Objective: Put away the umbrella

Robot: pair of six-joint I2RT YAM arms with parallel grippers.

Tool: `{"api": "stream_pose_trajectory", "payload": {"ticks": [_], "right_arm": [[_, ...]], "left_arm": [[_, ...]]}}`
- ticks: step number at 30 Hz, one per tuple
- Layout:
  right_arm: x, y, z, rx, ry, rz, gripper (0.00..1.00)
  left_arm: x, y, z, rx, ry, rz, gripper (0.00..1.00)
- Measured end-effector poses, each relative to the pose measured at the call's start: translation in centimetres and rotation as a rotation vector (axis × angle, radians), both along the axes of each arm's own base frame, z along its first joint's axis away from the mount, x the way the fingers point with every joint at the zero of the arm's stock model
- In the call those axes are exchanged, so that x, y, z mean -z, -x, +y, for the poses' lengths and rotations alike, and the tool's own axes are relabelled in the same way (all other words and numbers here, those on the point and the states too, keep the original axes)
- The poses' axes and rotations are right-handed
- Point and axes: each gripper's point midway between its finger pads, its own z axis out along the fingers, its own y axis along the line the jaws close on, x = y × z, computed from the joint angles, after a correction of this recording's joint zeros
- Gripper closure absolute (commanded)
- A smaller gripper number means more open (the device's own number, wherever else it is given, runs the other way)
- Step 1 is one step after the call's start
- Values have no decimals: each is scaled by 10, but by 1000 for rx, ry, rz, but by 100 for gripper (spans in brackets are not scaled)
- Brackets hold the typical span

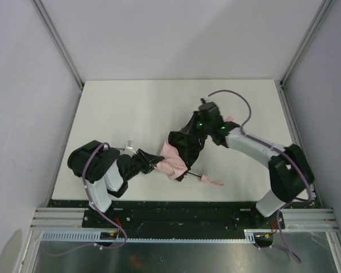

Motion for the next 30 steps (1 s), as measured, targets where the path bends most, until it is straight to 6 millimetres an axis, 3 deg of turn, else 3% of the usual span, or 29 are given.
{"api": "stream_pose_trajectory", "payload": {"ticks": [4, 7, 11, 13, 16, 19, 24, 30], "right_arm": [[-37, 6, -12, -142, -239, -21, 100], [-39, 19, -10, -259, -340, -5, 96], [-15, 42, -22, -329, -360, 66, 57], [-5, 49, -29, -317, -321, 90, 42], [-11, 60, -33, -280, -242, 71, 24], [-31, 80, -26, -232, -163, 16, 7], [-74, 103, -9, -100, -175, -64, 1], [-82, 83, 13, 129, -153, -44, 4]], "left_arm": [[0, 1, 0, 1, 1, -2, 100], [0, 1, 0, 1, 0, -1, 100], [0, 2, 1, 2, 0, 1, 100], [0, 2, 1, 1, 0, 1, 100], [0, 2, 0, 2, 0, 1, 100], [0, 2, 0, 3, 0, 1, 100], [0, 2, 0, 3, 0, 1, 100], [0, 2, 0, 3, 0, 1, 100]]}}
